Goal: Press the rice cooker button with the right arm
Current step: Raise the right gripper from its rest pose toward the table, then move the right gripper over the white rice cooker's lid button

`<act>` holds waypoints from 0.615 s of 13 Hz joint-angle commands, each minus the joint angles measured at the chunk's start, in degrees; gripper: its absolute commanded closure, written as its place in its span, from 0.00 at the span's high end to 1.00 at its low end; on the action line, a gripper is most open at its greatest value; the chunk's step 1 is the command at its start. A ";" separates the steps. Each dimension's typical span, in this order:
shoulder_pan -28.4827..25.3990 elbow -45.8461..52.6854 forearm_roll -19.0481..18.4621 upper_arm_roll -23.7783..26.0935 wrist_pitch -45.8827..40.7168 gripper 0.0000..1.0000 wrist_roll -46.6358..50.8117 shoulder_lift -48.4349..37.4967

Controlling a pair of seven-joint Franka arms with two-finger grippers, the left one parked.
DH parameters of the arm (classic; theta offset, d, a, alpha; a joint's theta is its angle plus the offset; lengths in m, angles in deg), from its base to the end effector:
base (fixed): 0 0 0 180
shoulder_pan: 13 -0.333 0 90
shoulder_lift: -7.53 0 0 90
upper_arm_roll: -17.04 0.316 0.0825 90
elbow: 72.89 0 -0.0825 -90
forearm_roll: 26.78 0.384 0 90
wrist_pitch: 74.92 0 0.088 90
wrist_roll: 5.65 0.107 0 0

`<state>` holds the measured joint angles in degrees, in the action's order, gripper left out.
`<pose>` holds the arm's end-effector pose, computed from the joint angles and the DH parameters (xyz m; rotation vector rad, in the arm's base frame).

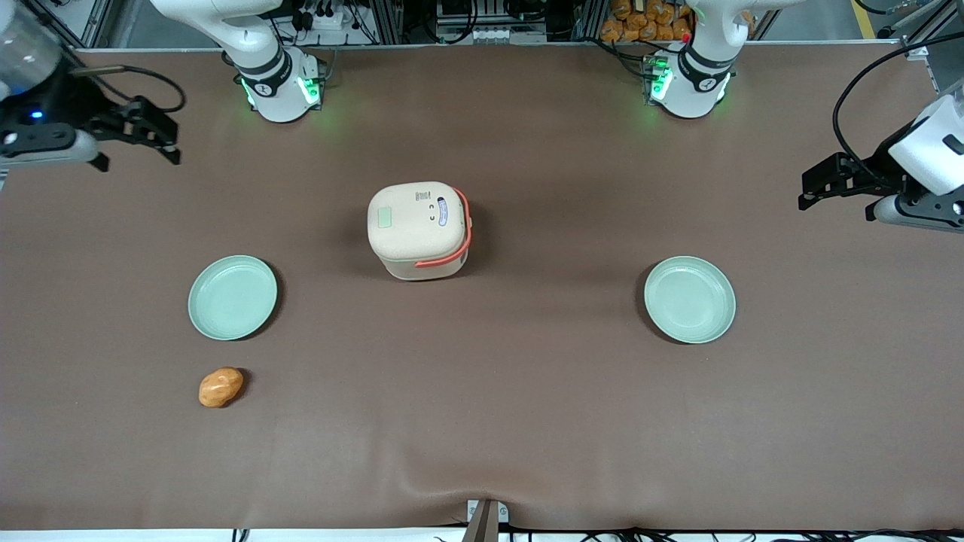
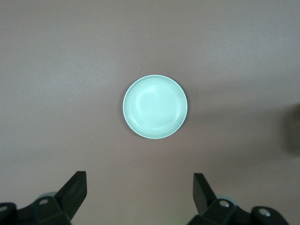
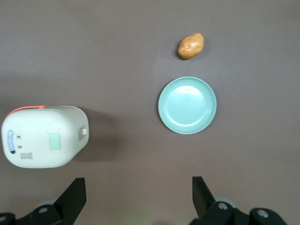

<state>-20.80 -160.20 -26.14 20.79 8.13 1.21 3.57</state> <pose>0.5088 0.1068 0.6728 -3.1332 -0.1301 0.0100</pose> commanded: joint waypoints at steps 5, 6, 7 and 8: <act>-1.25 -2.07 2.17 6.35 2.72 1.00 10.98 0.18; -1.34 -2.34 2.17 6.87 3.08 0.93 11.68 0.26; -1.34 -3.04 2.17 7.92 3.69 0.84 12.12 0.18; -1.34 -3.65 2.17 8.71 4.13 0.72 12.56 0.18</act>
<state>-22.19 -162.46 -24.67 28.23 11.11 12.09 4.16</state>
